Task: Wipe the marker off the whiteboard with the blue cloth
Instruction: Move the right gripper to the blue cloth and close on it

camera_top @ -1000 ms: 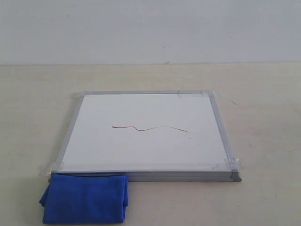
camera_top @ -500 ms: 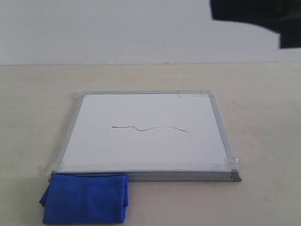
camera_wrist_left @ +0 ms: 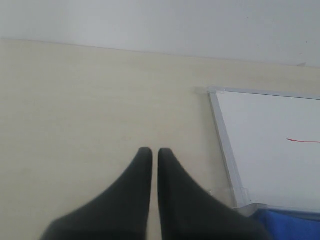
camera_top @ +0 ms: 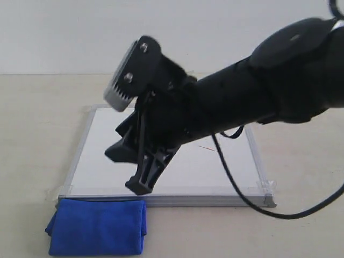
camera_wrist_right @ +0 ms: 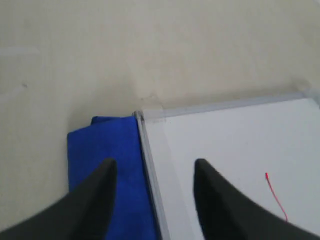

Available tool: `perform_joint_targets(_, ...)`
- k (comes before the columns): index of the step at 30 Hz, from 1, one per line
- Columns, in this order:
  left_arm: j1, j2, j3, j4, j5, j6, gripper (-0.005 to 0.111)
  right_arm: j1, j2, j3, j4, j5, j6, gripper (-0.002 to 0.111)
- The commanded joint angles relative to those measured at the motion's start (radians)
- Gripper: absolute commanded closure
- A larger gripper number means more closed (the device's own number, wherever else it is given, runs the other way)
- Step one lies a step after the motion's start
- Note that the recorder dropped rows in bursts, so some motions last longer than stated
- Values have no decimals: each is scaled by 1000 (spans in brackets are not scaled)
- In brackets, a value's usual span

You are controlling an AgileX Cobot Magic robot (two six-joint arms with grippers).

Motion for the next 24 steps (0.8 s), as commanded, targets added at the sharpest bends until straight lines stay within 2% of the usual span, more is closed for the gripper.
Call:
perform_joint_targets(1, 1, -4, -3, -7, -14, 4, 102, 49, 85, -7, 9, -81, -11, 47)
perform_joint_targets(6, 1, -4, -3, -7, -14, 4, 102, 112, 141, -7, 9, -147, -11, 47)
perform_joint_targets(12, 1, -4, -3, -7, -14, 4, 102, 208, 199, -8, 9, -329, -11, 47)
perform_joint_targets(19, 1, -4, -3, -7, -14, 4, 102, 228, 249, -32, 9, -234, 17, 47)
perform_joint_targets(21, 1, -4, -3, -7, -14, 4, 102, 228, 269, -46, 9, -223, 38, 42)
perform_joint_targets(24, 1, -4, -3, -7, -14, 4, 102, 228, 296, -64, 9, -197, 55, 24)
